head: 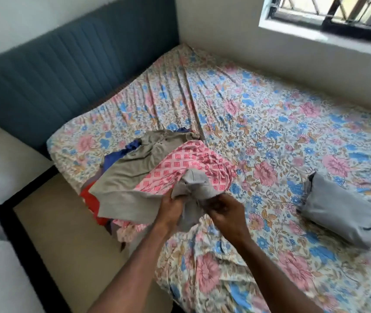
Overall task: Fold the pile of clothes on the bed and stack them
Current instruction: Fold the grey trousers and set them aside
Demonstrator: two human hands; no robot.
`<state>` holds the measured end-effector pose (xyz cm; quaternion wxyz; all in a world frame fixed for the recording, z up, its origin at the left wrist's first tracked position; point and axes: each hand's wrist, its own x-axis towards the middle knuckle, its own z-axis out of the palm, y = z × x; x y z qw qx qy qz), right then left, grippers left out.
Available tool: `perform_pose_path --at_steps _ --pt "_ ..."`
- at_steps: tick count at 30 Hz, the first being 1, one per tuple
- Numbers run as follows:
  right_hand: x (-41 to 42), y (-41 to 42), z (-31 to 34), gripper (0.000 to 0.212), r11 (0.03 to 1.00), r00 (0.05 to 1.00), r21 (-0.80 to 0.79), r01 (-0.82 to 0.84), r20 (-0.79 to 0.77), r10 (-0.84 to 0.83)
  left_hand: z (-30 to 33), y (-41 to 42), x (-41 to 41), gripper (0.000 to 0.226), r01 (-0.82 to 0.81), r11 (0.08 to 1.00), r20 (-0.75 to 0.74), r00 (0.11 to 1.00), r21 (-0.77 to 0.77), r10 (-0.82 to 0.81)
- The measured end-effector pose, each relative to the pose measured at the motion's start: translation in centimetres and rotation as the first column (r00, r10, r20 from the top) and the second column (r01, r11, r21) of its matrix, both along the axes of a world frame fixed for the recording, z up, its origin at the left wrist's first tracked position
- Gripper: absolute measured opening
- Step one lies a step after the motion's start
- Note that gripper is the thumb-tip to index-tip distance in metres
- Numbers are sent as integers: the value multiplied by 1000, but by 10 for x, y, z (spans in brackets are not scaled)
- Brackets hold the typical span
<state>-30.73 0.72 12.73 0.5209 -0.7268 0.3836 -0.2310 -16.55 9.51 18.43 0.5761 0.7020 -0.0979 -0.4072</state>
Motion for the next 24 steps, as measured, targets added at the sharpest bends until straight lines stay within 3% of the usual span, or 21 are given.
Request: perform_pose_path --at_steps 2,4,6,9,12,16,20,22,24 --pt "-11 0 20 52 978 996 -185 92 17 -90 37 14 2 27 21 1000 50 999 -6 -20" --pt "-19 -2 41 81 955 994 -285 84 92 -60 82 31 -1 13 34 997 57 998 -66 -30" --pt "-23 -3 59 95 973 988 -222 -60 125 89 121 48 -2 15 71 989 44 997 -127 -66" --pt "-23 2 86 103 960 950 36 -279 155 270 161 67 5 30 42 974 -74 995 -223 -60" --pt "-15 15 115 91 926 912 -75 -370 159 377 182 90 16 54 -57 950 -240 970 -306 -19" --pt "8 36 153 92 854 829 -150 -497 206 519 199 121 36 53 -64 928 -226 974 -368 -23" --pt "44 73 199 88 771 713 -124 -625 311 628 218 139 49 46 -36 952 -120 993 -304 -1" --pt "65 91 216 67 800 729 -198 -567 333 598 225 139 55 42 -24 968 -59 998 -251 10" --pt "84 107 227 33 860 790 -242 -450 341 510 226 140 67 38 -86 986 152 983 -139 107"
